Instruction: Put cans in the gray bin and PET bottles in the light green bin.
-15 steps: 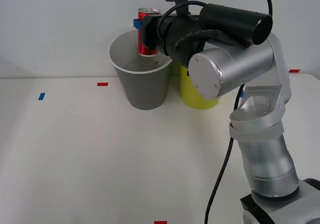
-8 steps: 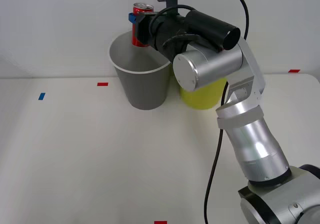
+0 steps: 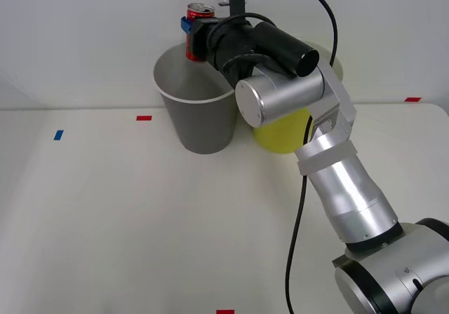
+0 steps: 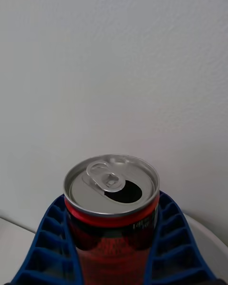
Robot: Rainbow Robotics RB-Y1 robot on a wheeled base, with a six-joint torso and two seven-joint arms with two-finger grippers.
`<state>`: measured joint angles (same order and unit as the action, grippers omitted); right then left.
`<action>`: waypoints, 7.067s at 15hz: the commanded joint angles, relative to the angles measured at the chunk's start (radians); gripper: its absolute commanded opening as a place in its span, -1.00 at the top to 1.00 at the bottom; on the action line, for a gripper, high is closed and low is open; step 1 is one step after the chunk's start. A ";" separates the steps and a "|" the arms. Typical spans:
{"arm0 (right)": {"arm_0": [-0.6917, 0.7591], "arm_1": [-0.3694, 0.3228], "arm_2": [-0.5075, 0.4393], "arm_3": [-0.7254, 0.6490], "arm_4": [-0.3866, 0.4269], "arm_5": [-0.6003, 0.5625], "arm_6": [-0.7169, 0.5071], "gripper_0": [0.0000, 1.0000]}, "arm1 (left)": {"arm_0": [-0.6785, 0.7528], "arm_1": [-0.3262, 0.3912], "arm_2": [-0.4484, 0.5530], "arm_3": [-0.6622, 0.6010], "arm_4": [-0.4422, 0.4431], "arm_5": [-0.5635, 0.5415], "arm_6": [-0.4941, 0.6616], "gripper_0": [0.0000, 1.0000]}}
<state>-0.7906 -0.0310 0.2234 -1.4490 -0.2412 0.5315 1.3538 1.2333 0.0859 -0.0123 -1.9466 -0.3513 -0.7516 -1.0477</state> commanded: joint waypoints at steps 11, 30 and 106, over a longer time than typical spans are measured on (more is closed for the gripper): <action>0.292 -0.086 0.103 -0.376 -0.010 -0.002 0.007 -1.00 | 0.000 0.000 0.000 0.000 0.000 0.000 0.000 -1.00; 1.091 -0.254 0.099 -0.804 0.155 -0.254 0.021 -1.00 | 0.000 0.000 0.000 0.000 0.000 0.000 0.000 -1.00; 1.765 -0.317 -0.036 -0.516 0.210 -0.984 0.024 -1.00 | 0.000 0.000 0.000 0.000 0.000 0.000 0.000 -1.00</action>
<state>0.9741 -0.3482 0.1872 -1.9650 -0.0307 -0.4526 1.3776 1.2333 0.0859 -0.0123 -1.9466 -0.3513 -0.7517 -1.0477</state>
